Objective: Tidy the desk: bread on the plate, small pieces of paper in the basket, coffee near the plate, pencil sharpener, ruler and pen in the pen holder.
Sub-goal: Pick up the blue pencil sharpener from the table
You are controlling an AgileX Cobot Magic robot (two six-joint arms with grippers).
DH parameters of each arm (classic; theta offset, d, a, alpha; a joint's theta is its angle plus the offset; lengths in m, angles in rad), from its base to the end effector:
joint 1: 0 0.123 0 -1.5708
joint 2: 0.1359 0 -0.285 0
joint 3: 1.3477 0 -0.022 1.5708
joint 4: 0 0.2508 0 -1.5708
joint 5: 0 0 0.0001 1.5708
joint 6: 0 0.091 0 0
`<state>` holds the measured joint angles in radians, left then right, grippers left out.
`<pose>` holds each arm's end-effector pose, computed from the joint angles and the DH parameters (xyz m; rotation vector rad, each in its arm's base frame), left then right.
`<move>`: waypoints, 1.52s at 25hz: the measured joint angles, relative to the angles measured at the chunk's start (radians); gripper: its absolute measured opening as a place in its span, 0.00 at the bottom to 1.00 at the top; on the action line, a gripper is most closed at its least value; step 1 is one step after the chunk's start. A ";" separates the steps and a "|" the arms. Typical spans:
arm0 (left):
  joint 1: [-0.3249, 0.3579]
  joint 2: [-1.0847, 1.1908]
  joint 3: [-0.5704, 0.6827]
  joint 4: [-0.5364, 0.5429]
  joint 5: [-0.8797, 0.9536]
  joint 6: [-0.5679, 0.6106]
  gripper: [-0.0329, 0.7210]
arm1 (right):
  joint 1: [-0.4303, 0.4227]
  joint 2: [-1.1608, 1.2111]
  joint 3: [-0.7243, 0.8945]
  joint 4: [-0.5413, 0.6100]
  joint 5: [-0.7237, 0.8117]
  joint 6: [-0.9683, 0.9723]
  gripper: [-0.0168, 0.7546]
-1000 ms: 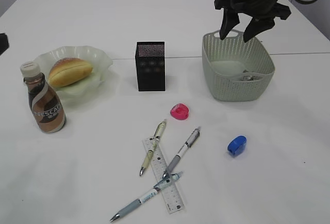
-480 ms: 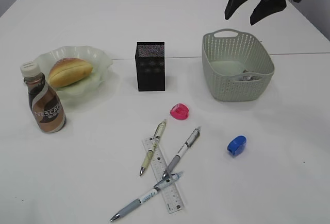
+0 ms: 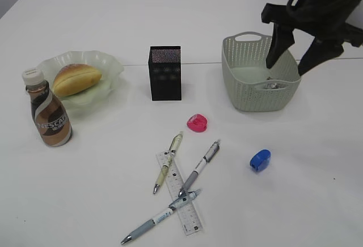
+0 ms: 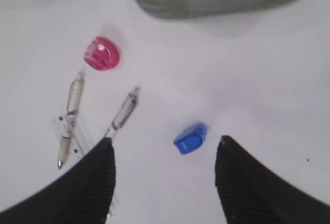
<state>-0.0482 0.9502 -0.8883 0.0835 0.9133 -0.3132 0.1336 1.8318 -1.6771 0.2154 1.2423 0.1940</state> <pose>0.1748 -0.0024 0.3331 -0.2908 2.4379 -0.0550 0.3795 0.0696 0.3049 0.1496 2.8932 0.3675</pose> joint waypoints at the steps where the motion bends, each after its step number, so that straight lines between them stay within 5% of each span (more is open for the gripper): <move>1: 0.000 0.012 -0.015 -0.006 0.041 0.002 0.69 | 0.000 -0.019 0.032 0.000 0.000 0.005 0.61; 12: 0.000 0.130 -0.048 -0.055 0.196 0.061 0.65 | 0.126 -0.106 0.402 0.000 -0.117 0.143 0.61; 18: 0.000 0.131 -0.049 -0.060 0.220 0.072 0.63 | 0.159 -0.064 0.415 -0.002 -0.295 0.365 0.61; 38: 0.000 0.131 -0.051 -0.061 0.252 0.101 0.60 | 0.159 0.056 0.421 -0.042 -0.311 0.699 0.61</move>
<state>-0.0482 1.0817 -0.9398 0.0229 1.1649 -0.2123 0.2922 1.8877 -1.2561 0.1733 0.9314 0.8934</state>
